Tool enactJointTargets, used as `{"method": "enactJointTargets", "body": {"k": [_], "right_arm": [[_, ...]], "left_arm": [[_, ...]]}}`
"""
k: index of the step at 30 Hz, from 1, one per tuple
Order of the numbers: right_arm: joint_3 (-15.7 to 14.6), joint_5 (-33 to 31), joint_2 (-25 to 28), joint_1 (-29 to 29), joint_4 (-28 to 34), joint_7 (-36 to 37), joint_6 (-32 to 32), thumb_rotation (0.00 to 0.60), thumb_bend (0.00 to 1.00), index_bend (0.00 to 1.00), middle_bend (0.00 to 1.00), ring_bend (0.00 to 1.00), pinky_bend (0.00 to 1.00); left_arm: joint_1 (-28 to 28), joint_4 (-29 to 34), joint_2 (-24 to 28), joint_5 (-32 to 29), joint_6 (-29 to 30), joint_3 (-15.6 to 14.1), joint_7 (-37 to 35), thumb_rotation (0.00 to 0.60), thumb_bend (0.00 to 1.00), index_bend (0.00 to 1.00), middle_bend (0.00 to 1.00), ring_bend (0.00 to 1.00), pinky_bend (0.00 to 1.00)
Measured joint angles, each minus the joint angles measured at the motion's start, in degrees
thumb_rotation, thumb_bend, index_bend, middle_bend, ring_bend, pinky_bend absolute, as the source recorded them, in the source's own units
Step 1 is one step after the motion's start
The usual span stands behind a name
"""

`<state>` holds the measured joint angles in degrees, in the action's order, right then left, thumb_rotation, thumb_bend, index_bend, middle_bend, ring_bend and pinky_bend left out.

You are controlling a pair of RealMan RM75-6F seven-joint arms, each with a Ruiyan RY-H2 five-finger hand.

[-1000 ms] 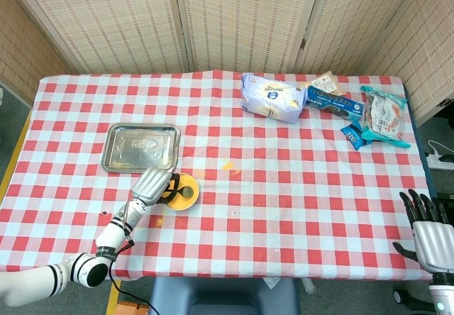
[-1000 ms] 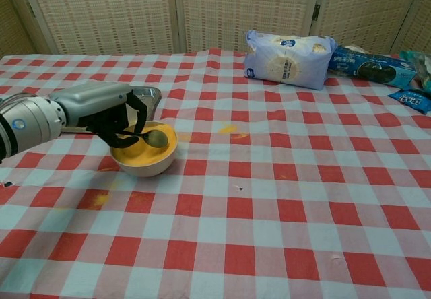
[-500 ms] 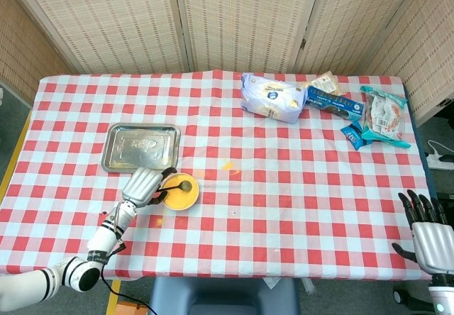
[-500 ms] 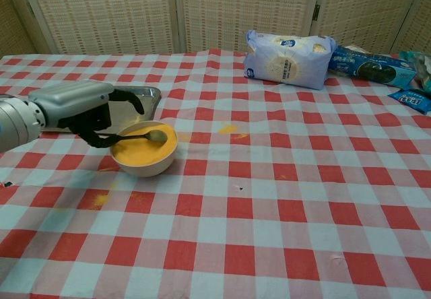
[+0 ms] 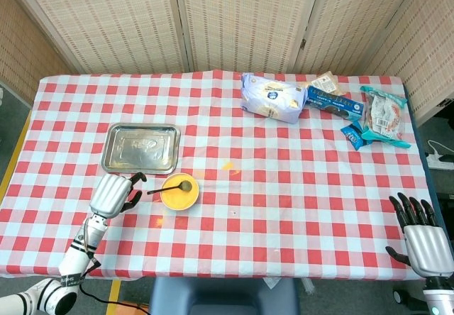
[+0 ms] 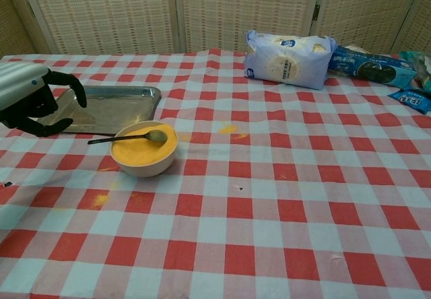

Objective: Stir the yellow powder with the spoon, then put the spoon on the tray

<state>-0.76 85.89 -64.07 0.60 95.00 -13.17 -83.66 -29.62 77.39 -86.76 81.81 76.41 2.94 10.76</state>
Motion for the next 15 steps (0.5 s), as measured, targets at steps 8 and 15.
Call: {"method": "enactJointTargets", "body": {"k": [8, 15], "right_arm": [[-0.82, 1.9, 0.23, 0.29, 0.3, 0.32, -0.81, 0.6, 0.03, 0.0, 0.0, 0.0, 0.0], [-1.14, 2.85, 0.41, 0.74, 0.39, 0.55, -1.79, 0.6, 0.03, 0.0, 0.0, 0.0, 0.0]], "left_arm": [[3.83, -16.89, -11.48, 4.82, 9.03, -0.9, 0.22, 0.6, 0.4, 0.46, 1.0, 1.0, 1.0], [4.77, -30.78, -19.45, 7.84, 11.8, -1.31, -1.33, 0.6, 0.4, 0.47, 1.0, 1.0, 1.0]]}}
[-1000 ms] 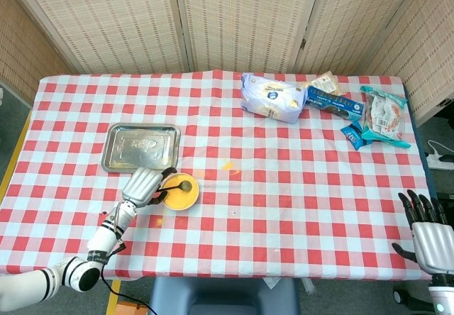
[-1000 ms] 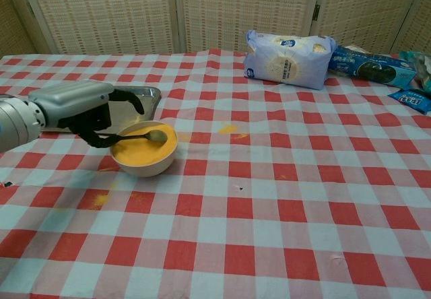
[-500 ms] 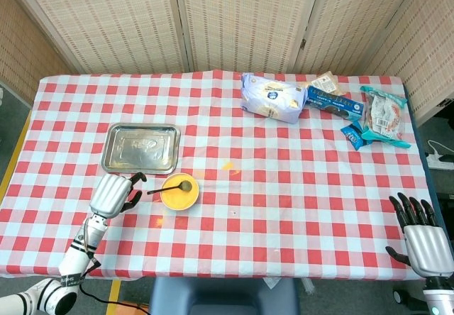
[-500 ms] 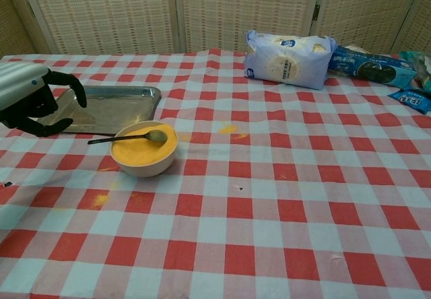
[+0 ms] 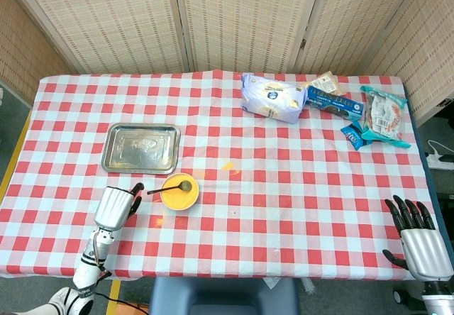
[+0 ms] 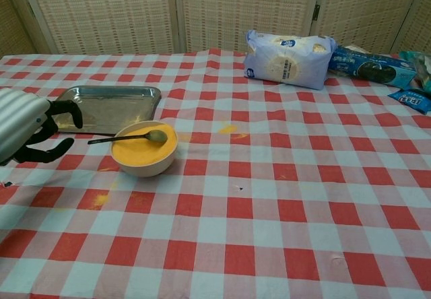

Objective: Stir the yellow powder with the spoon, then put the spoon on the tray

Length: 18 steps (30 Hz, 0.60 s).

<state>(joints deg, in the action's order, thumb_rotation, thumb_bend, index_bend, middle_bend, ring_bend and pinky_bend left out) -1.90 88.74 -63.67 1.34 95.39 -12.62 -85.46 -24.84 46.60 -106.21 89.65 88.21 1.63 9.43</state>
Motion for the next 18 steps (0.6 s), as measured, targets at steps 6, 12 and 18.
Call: {"method": "enactJointTargets", "body": {"k": [6, 12, 18], "right_arm": [[0.0, 0.05, 0.02, 0.12, -0.01, 0.01, -0.15, 0.6, 0.03, 0.0, 0.0, 0.0, 0.0], [0.12, -0.25, -0.12, -0.03, -0.05, -0.23, 0.29, 0.6, 0.03, 0.0, 0.0, 0.0, 0.0], [0.26, -0.5, -0.17, 0.01, -0.04, -0.34, 0.3, 0.6, 0.03, 0.0, 0.0, 0.0, 0.0]], "left_arm": [[0.16, -4.79, -3.31, 1.44, 0.97, -0.2, -1.48, 0.6, 0.4, 0.47, 1.0, 1.0, 1.0], [-0.33, -9.34, -5.53, 2.0, 1.21, -0.07, -1.95, 0.6, 0.4, 0.48, 1.0, 1.0, 1.0], [-1.64, -14.92, -8.48, 1.93, -0.24, 0.58, -2.94, 0.6, 0.4, 0.49, 1.0, 1.0, 1.0]]}}
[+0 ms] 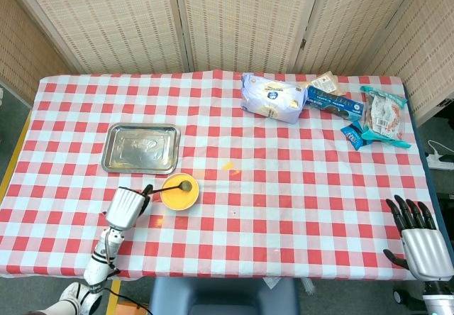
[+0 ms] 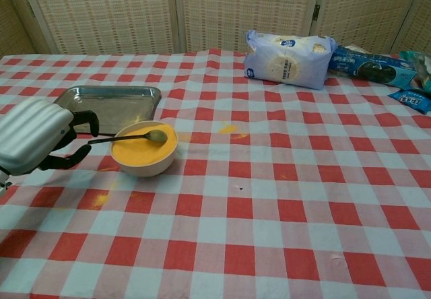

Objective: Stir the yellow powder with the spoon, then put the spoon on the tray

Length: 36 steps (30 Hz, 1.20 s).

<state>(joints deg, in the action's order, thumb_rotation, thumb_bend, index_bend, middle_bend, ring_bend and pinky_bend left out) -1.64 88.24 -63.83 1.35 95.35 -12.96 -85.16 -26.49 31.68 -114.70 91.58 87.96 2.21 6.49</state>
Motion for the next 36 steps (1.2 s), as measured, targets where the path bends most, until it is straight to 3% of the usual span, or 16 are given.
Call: {"method": "enactJointTargets", "body": {"k": [16, 36], "right_arm": [[0.2, -0.76, -0.17, -0.28, -0.03, -0.27, 0.88, 0.6, 0.03, 0.0, 0.0, 0.0, 0.0], [0.22, -0.85, -0.38, -0.21, 0.12, -0.88, 0.75, 0.6, 0.03, 0.0, 0.0, 0.0, 0.0]], "left_arm": [[-0.64, -4.02, -1.61, -0.37, -0.53, 0.3, -2.32, 0.6, 0.4, 0.53, 1.0, 1.0, 1.0], [-0.78, -3.07, -0.76, -0.59, -0.85, 0.19, -2.68, 0.6, 0.4, 0.53, 1.0, 1.0, 1.0]]}}
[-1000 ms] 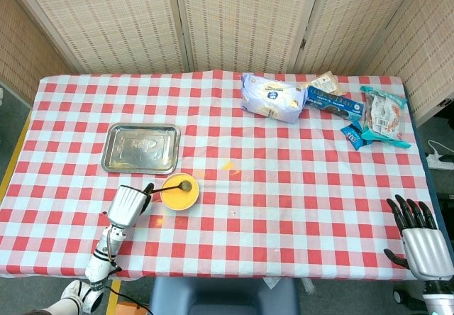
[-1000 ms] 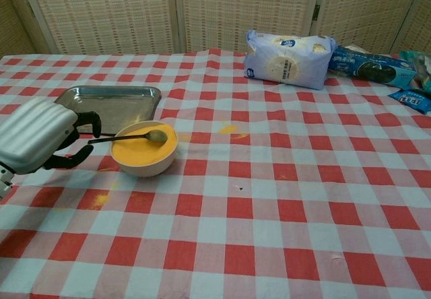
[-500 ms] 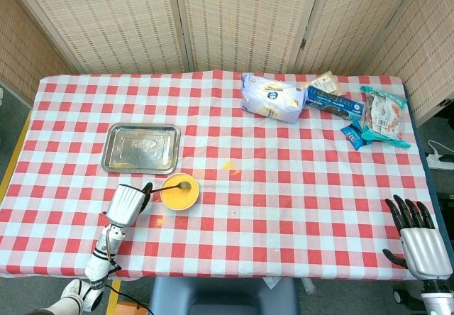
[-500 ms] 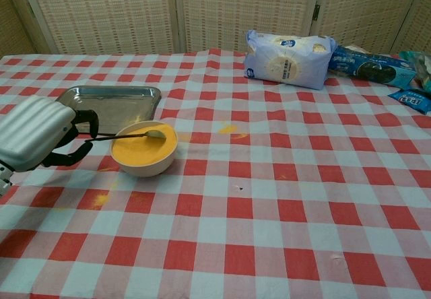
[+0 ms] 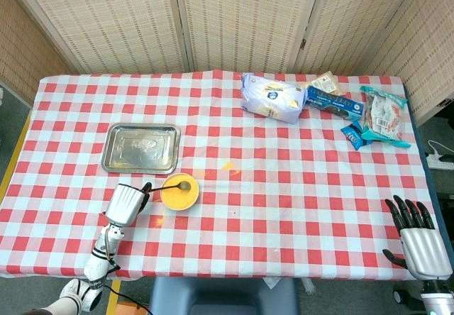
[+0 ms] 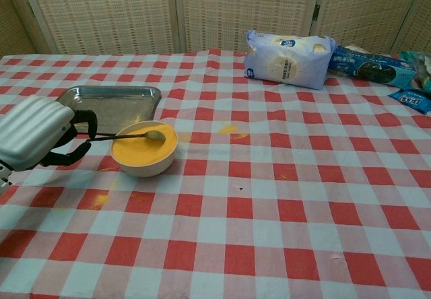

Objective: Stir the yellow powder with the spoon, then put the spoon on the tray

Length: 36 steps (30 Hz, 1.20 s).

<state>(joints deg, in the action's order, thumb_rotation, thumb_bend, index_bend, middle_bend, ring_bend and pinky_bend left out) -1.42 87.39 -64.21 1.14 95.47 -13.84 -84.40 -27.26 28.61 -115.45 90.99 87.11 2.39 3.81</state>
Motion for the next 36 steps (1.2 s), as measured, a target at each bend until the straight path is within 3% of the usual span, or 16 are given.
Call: {"method": "enactJointTargets", "body": {"k": [36], "right_arm": [[0.04, -0.53, -0.25, -0.16, 0.11, -0.75, 0.5, 0.6, 0.03, 0.0, 0.0, 0.0, 0.0]], "left_arm": [[-0.74, -1.88, -0.65, -0.73, -1.14, 0.37, -0.7, 0.6, 0.4, 0.56, 1.0, 1.0, 1.0]]}}
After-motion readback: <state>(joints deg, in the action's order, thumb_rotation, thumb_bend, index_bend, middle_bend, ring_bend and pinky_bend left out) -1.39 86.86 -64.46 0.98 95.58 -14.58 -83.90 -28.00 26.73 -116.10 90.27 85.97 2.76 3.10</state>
